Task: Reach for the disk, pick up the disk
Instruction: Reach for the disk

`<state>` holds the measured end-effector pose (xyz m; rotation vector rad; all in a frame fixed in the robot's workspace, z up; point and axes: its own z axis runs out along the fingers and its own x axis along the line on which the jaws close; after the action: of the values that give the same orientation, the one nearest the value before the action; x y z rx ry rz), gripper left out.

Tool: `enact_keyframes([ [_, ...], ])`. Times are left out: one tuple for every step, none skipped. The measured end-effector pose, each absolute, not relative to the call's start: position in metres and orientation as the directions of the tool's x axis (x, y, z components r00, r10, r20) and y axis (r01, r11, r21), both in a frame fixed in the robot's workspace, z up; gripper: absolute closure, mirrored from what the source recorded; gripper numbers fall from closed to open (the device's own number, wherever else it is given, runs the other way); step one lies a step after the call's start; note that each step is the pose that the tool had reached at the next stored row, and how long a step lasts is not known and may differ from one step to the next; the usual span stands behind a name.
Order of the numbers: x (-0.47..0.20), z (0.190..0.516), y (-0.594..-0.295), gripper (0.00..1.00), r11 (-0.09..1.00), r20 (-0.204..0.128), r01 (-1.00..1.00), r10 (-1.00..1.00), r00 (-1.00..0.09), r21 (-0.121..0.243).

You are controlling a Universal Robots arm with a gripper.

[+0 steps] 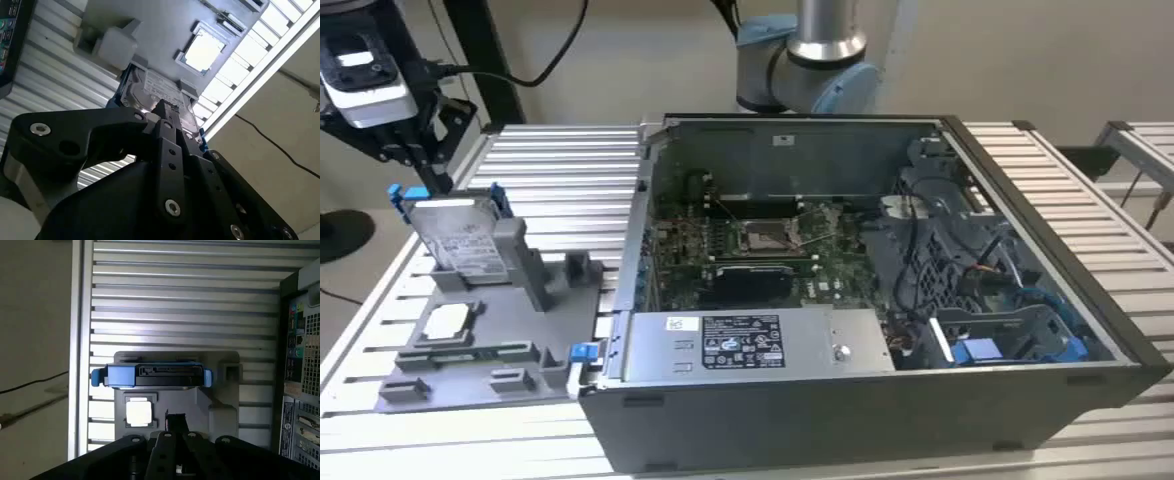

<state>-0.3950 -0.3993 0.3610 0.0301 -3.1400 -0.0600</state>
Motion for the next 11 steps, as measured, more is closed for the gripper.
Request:
enact_keyframes([
  [-0.395, 0.361, -0.3993, 1.0, 0.999, 0.001, -0.019, -0.019, -1.0, 0.038],
  [-0.395, 0.361, -0.3993, 1.0, 0.999, 0.001, -0.019, -0.019, -1.0, 0.038],
  [-0.395, 0.361, -0.3993, 1.0, 0.999, 0.0, -0.019, -0.019, -1.0, 0.038],
  [-0.395, 0.361, -0.3993, 1.0, 0.999, 0.001, -0.019, -0.019, -1.0, 0.038],
  [-0.395, 0.361, -0.3993, 1.0, 0.999, 0.0, -0.019, -0.019, -1.0, 0.038],
  [-0.395, 0.361, -0.3993, 1.0, 0.999, 0.0, -0.019, -0.019, -1.0, 0.038],
  [-0.395, 0.361, -0.3993, 1.0, 0.999, 0.0, -0.019, -0.019, -1.0, 0.038],
  [-0.395, 0.361, -0.3993, 1.0, 0.999, 0.001, -0.019, -0.019, -1.0, 0.038],
  [-0.395, 0.361, -0.3993, 1.0, 0.999, 0.001, -0.019, -0.019, -1.0, 0.038],
  [-0.395, 0.361, -0.3993, 1.0, 0.999, 0.0, -0.019, -0.019, -1.0, 0.038],
  [-0.395, 0.361, -0.3993, 1.0, 0.999, 0.0, -0.019, -0.019, -1.0, 0.038],
])
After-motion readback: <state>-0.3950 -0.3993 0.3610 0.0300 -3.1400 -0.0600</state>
